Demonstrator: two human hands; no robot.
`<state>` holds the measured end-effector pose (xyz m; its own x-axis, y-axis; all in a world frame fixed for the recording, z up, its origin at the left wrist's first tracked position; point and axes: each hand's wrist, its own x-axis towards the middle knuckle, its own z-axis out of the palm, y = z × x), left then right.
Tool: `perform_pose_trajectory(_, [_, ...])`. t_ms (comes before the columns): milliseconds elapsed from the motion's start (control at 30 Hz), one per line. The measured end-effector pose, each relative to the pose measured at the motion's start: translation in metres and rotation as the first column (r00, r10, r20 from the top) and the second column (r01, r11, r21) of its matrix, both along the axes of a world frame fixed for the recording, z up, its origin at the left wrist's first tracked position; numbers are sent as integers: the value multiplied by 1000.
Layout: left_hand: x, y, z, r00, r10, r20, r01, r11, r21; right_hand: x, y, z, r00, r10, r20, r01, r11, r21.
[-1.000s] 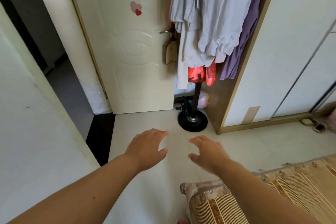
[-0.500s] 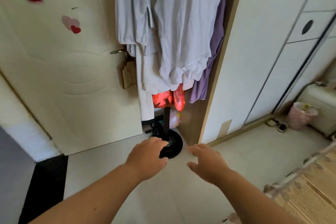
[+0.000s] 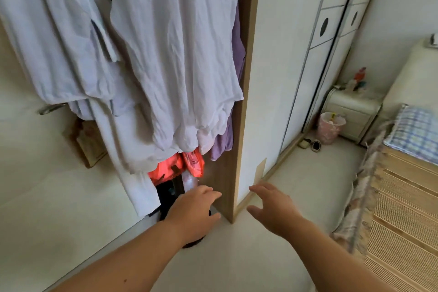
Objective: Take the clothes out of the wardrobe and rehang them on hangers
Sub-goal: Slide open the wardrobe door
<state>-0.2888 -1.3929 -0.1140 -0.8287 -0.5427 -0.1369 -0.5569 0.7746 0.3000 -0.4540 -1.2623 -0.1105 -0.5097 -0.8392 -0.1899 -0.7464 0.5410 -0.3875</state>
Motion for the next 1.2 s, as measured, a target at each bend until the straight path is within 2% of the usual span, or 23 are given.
perform_pose_trajectory(200, [-80,-28,6,989,-149,6,149,989,9,-61,-15,3,994,-112,-15,111,994,-5])
perform_pose_trajectory(367, [-175,-52,20,976,-216,-34,214,976,-45,-140,-36,7,991,-123,-44,123,992,-18])
perform_pose_trajectory(500, [-267,-66,36,980,-178,-93,174,983,-54,-226,-57,26,990,-110,-92,105,993,-61])
perform_pose_trajectory(667, [-370,-83,72,979,-137,-150,112,981,-161,-318,-90,70,987,-32,-160,7,988,-154])
perform_pose_trajectory(867, [-448,-124,136,946,-92,-310,5,963,-269,-413,-143,130,971,-21,-236,-59,943,-327])
perform_pose_trajectory(1000, [-481,-154,180,890,-68,-451,-57,965,-256,-456,-180,170,956,1,-295,-143,875,-462])
perform_pose_trajectory(1200, [-515,-190,246,787,-70,-614,-215,901,-378,-498,-246,230,884,52,-464,-363,703,-612])
